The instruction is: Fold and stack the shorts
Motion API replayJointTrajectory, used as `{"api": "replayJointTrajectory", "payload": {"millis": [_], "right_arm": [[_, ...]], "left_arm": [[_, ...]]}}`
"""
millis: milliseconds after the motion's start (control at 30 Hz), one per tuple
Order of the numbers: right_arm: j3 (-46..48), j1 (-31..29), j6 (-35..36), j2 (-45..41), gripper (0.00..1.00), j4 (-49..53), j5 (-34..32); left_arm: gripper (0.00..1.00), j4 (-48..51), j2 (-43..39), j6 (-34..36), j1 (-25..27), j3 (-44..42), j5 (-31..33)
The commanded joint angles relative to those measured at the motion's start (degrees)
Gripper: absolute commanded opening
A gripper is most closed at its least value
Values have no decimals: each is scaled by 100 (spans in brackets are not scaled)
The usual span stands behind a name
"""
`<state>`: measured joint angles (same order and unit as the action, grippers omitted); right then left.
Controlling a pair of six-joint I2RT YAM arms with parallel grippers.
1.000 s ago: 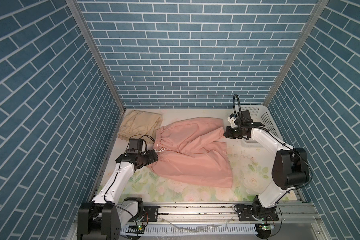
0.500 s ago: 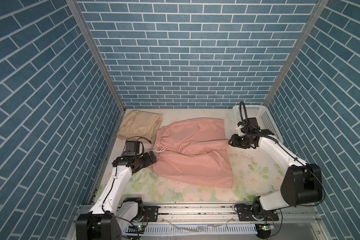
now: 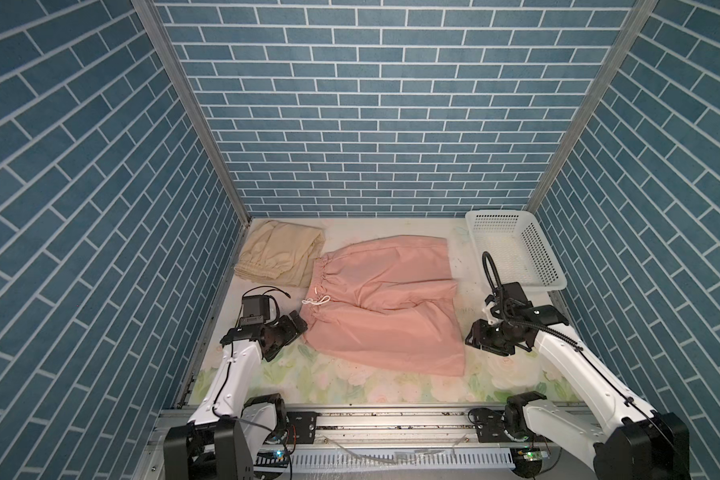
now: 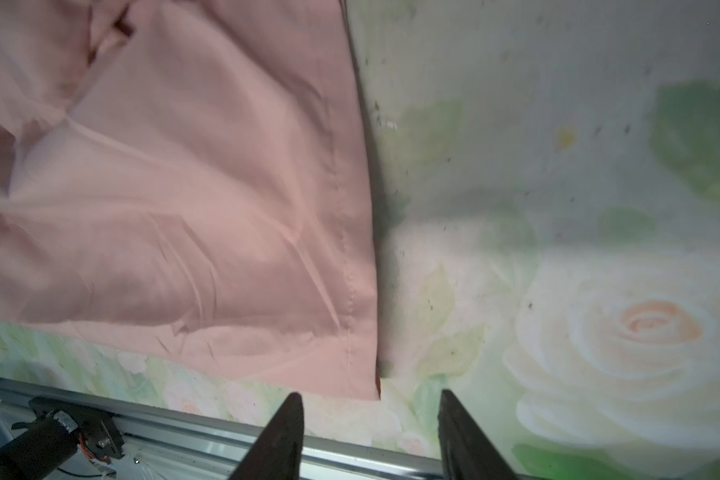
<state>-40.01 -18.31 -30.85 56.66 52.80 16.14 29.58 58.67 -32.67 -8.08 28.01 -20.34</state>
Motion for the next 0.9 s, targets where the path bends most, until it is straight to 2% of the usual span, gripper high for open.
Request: {"api": "replayJointTrajectory", "payload": {"millis": [0,200,300,500,667,800,867], "right_arm": [[267,-387,-1166,-389,53,-81,149],[899,-709,-1881,-573,53,-580,-33],[1064,-723,-1889,-463,53,-696,-202],[1411,-947,-2024,-112,53,-1567,35],[1568,-1069,-2126,121,53,-1790,12],[1655,-1079,-2179,161,53,-1916,-12],[1662,-1077,-2188,165,49,-1968,-45]], "left_arm": [[99,-805,90,-206,-45,-252,-387],[95,-1179,293,-116,-45,-263,-228],[92,-1148,429,55,-45,-155,-60],[92,-1096,804,463,-42,196,12],[91,-835,1175,941,-16,523,219],[79,-997,1436,1008,-7,526,97],[74,-1076,1561,1019,-1,529,43]]}}
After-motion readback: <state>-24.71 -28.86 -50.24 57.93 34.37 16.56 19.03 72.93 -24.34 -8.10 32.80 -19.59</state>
